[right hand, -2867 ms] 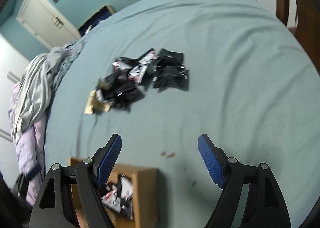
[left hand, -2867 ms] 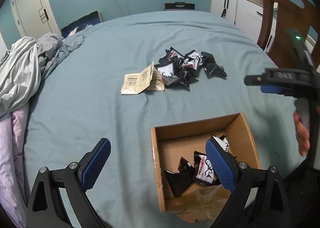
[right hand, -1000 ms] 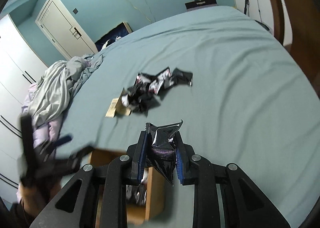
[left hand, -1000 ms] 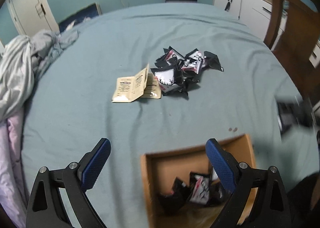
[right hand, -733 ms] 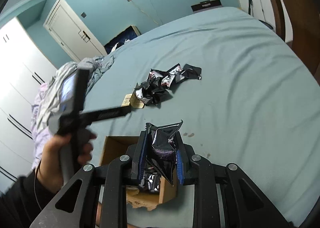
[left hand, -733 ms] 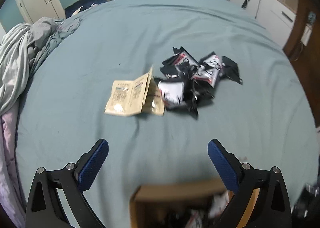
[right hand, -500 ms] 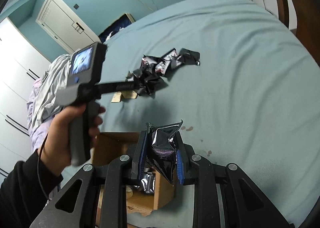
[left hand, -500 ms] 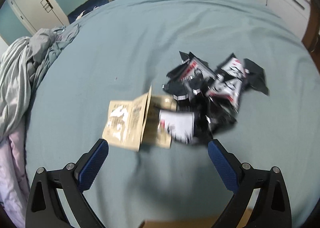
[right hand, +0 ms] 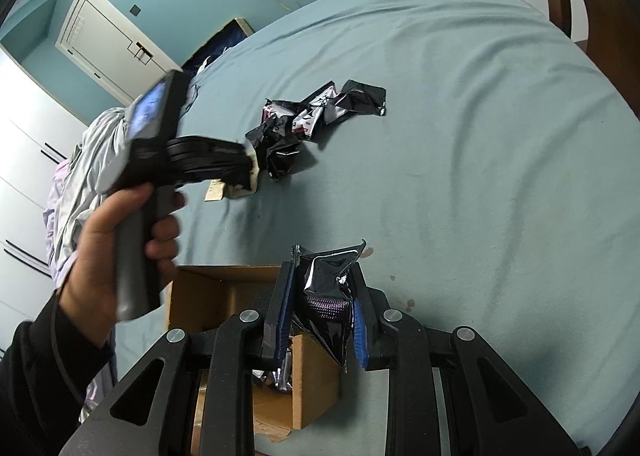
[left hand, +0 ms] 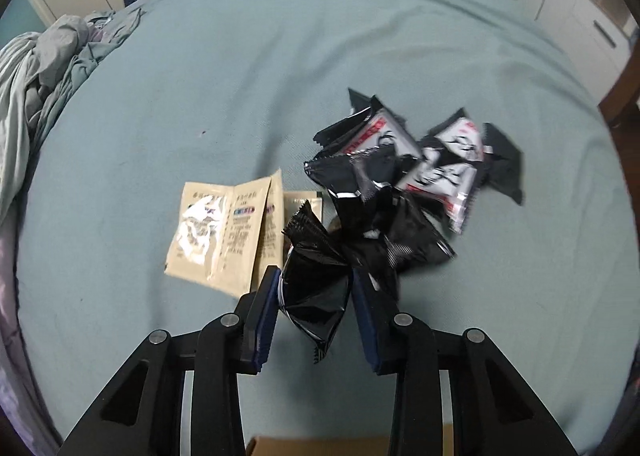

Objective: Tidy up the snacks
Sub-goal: 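Grasp a black packet with the left gripper while the right gripper carries its packet, then release both black packets into the cardboard box, then move the right gripper to the pile and grasp another packet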

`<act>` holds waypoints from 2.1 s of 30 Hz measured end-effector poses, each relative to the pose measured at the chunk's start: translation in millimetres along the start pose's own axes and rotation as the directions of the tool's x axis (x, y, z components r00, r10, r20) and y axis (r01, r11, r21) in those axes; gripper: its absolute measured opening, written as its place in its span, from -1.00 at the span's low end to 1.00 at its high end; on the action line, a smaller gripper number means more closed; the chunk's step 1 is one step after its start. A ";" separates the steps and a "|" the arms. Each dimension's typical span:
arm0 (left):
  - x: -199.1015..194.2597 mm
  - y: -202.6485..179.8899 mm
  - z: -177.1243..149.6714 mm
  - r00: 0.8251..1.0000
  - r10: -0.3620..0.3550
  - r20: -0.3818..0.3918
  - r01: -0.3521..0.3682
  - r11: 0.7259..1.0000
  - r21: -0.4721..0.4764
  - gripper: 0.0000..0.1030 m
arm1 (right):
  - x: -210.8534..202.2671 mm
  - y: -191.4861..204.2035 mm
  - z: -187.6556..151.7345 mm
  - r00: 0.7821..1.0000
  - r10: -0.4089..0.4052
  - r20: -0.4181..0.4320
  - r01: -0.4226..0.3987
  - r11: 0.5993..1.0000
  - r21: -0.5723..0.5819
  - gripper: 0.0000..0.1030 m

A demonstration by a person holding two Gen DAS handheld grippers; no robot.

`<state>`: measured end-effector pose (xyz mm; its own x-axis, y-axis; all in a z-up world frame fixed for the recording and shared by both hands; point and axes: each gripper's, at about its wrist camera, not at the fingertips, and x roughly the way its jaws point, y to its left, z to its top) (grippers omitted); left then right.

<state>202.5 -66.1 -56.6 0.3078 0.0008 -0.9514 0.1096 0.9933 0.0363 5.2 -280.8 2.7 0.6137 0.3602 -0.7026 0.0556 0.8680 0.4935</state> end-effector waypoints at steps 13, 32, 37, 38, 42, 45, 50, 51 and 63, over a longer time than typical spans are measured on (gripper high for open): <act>-128.5 15.3 -101.0 0.974 -0.181 0.139 0.163 0.978 0.133 -0.36 | 0.5 11.0 -4.6 0.999 -0.038 -0.002 0.038 0.999 -0.010 -0.55; -131.0 28.1 -182.7 0.947 -0.168 0.273 0.108 0.969 0.221 0.48 | 17.7 52.3 -17.8 0.997 -0.081 -0.009 0.077 0.974 -0.214 -0.55; -144.3 38.4 -184.4 0.928 -0.101 0.360 0.027 0.978 0.206 0.63 | 12.5 62.2 -24.3 1.000 -0.015 0.000 0.015 0.967 -0.255 -0.54; -145.0 40.0 -184.6 0.926 -0.083 0.369 0.010 0.980 0.198 0.63 | 13.3 63.7 -25.7 1.000 -0.008 -0.008 0.005 0.964 -0.266 -0.52; -142.6 45.8 -185.6 0.918 -0.009 0.396 -0.066 0.982 0.176 0.63 | 16.2 74.3 -35.1 0.998 0.033 -0.052 -0.049 0.942 -0.333 -0.52; -136.8 47.8 -185.5 0.922 0.014 0.387 -0.086 0.982 0.170 0.63 | 16.7 78.3 -37.1 0.996 0.055 -0.076 -0.079 0.928 -0.363 -0.50; -130.3 50.2 -181.6 0.928 0.040 0.371 -0.104 0.982 0.156 0.63 | 27.4 68.4 -33.2 0.982 0.097 -0.164 -0.140 0.951 -0.275 0.22; -130.1 51.0 -182.4 0.928 0.042 0.370 -0.106 0.982 0.154 0.63 | 27.1 65.0 -31.5 0.985 0.088 -0.151 -0.124 0.960 -0.251 0.32; -128.1 51.4 -183.0 0.930 0.063 0.362 -0.123 0.982 0.143 0.63 | 16.4 58.6 -21.3 0.999 -0.027 -0.018 0.022 0.974 -0.226 0.51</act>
<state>-4.2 6.0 11.1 0.6356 0.0217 -0.7717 0.2055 0.9588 0.1962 1.7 -216.8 9.2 0.5978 0.3427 -0.7246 -0.1100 0.9305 0.3494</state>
